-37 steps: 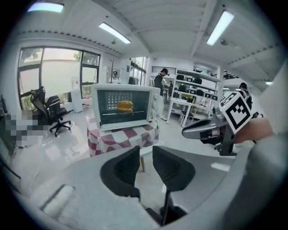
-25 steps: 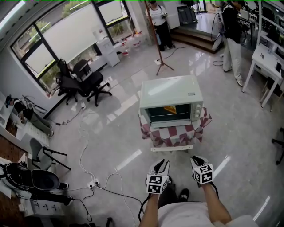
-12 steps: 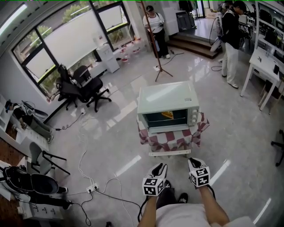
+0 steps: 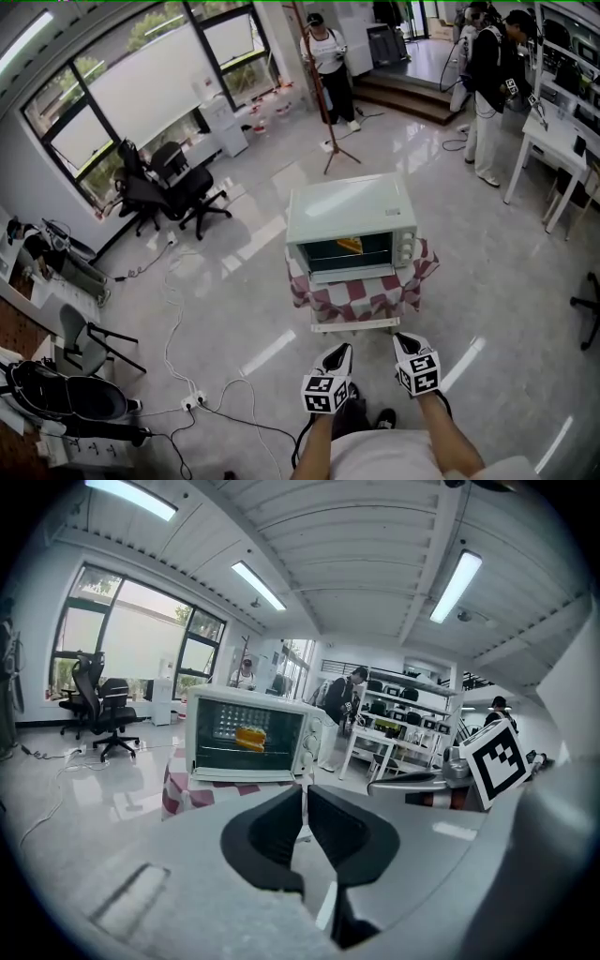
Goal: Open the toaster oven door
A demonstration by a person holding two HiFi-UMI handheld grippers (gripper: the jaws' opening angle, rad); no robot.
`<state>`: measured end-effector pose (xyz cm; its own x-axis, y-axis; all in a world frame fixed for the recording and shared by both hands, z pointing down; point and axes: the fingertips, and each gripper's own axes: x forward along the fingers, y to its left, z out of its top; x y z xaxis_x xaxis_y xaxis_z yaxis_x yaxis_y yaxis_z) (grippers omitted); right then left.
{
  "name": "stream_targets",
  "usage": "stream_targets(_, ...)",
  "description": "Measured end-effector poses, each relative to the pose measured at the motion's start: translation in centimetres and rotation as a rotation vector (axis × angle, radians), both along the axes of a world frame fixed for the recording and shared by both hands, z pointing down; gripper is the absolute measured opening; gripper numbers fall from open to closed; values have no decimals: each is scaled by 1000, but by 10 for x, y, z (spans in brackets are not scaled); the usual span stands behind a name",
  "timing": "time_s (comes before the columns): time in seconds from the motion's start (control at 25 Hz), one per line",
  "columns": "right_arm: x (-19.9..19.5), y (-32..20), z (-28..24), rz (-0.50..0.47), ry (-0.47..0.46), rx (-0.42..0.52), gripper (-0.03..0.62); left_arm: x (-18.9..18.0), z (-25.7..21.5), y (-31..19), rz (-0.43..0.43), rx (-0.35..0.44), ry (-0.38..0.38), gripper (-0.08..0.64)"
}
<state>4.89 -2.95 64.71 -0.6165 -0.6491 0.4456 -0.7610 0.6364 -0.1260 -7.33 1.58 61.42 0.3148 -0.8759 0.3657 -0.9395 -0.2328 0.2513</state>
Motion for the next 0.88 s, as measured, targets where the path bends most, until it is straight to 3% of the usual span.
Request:
stream_targets(0.28, -6, 0, -5, -32, 9, 21, 2, -5, -10, -2, -10, 36, 23, 2)
stream_targets(0.88, -17, 18, -2, -118, 19, 25, 2, -2, -4, 3, -14, 10, 10, 2)
